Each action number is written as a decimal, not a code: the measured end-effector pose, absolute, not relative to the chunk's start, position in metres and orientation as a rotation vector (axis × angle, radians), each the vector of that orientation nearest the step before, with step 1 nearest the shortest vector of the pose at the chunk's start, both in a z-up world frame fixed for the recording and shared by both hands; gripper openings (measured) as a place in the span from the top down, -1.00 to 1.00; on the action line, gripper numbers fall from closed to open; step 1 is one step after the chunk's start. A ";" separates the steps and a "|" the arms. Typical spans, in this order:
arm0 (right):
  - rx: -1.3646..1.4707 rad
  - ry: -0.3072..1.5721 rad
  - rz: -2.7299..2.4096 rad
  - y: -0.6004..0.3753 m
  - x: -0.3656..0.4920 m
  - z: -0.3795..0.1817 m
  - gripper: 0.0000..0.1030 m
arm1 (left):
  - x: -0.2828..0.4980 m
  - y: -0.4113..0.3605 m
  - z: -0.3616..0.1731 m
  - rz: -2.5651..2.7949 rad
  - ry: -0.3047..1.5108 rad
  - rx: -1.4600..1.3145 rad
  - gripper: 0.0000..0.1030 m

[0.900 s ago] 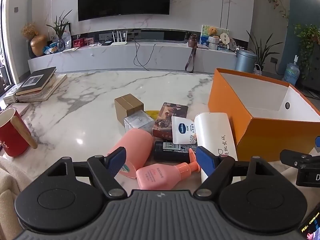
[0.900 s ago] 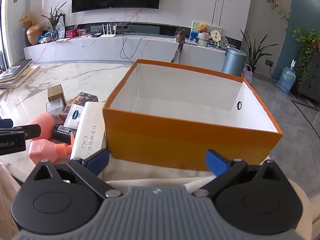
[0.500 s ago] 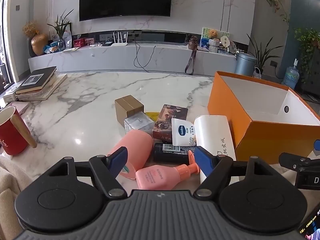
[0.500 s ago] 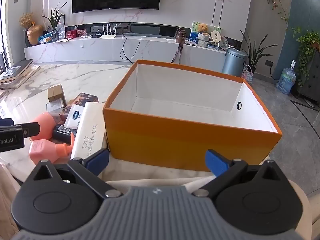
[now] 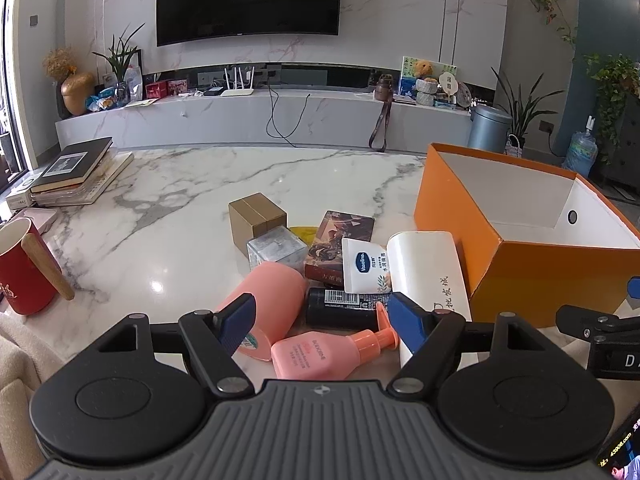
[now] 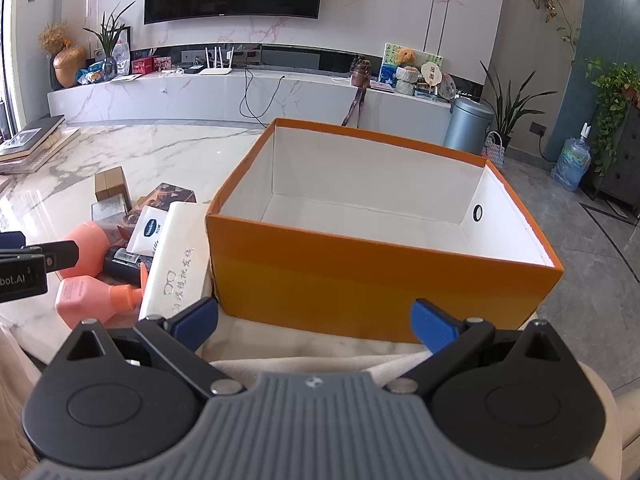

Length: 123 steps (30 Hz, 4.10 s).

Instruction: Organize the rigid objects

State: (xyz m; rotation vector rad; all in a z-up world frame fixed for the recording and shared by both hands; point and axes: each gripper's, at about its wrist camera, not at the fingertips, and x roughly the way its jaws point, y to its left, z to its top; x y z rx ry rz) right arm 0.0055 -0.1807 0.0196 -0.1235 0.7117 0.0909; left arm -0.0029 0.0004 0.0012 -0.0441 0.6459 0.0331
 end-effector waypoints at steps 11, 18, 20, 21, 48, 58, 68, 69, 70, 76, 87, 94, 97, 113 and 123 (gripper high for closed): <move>-0.133 0.711 0.087 -0.177 0.005 0.015 -0.96 | -0.003 0.000 0.001 0.034 0.646 -0.044 -0.72; -0.134 0.711 0.087 -0.177 0.006 0.015 -0.96 | -0.003 0.000 0.001 0.032 0.646 -0.045 -0.72; -0.134 0.711 0.087 -0.177 0.006 0.015 -0.96 | -0.003 0.000 0.001 0.033 0.647 -0.045 -0.72; -0.134 0.711 0.086 -0.177 0.006 0.015 -0.96 | -0.003 0.000 0.001 0.033 0.646 -0.046 -0.72; -0.125 0.748 0.090 -0.179 0.009 0.014 -0.96 | 0.002 -0.001 -0.001 -0.008 0.677 -0.058 -0.72; -0.108 0.842 0.187 -0.175 0.027 0.014 -0.75 | 0.015 0.009 0.003 -0.085 0.770 -0.132 -0.61; -0.019 0.982 0.338 -0.150 0.054 0.010 -0.36 | 0.049 0.016 0.005 -0.217 0.950 -0.046 -0.26; -0.011 0.998 0.350 -0.147 0.056 0.008 -0.36 | 0.052 0.020 0.003 -0.216 0.970 -0.044 -0.25; -0.009 1.010 0.358 -0.143 0.059 0.005 -0.36 | 0.055 0.022 0.000 -0.209 0.986 -0.037 -0.25; 0.024 1.096 0.375 -0.130 0.079 -0.010 -0.36 | 0.061 0.025 -0.008 -0.273 1.047 -0.018 -0.23; 0.081 1.188 0.395 -0.125 0.102 -0.034 -0.36 | 0.081 -0.010 -0.025 -0.423 1.116 0.362 -0.23; 0.107 1.219 0.410 -0.121 0.113 -0.042 -0.37 | 0.097 -0.015 -0.047 -0.428 1.200 0.434 -0.25; 0.118 1.235 0.409 -0.119 0.118 -0.046 -0.37 | 0.101 -0.014 -0.054 -0.416 1.231 0.438 -0.24; 0.085 1.303 0.452 -0.118 0.122 -0.049 -0.21 | 0.104 -0.014 -0.066 -0.406 1.253 0.347 -0.02; 0.073 1.286 0.442 -0.104 0.140 -0.051 -0.20 | 0.099 -0.015 -0.063 -0.394 1.249 0.326 -0.01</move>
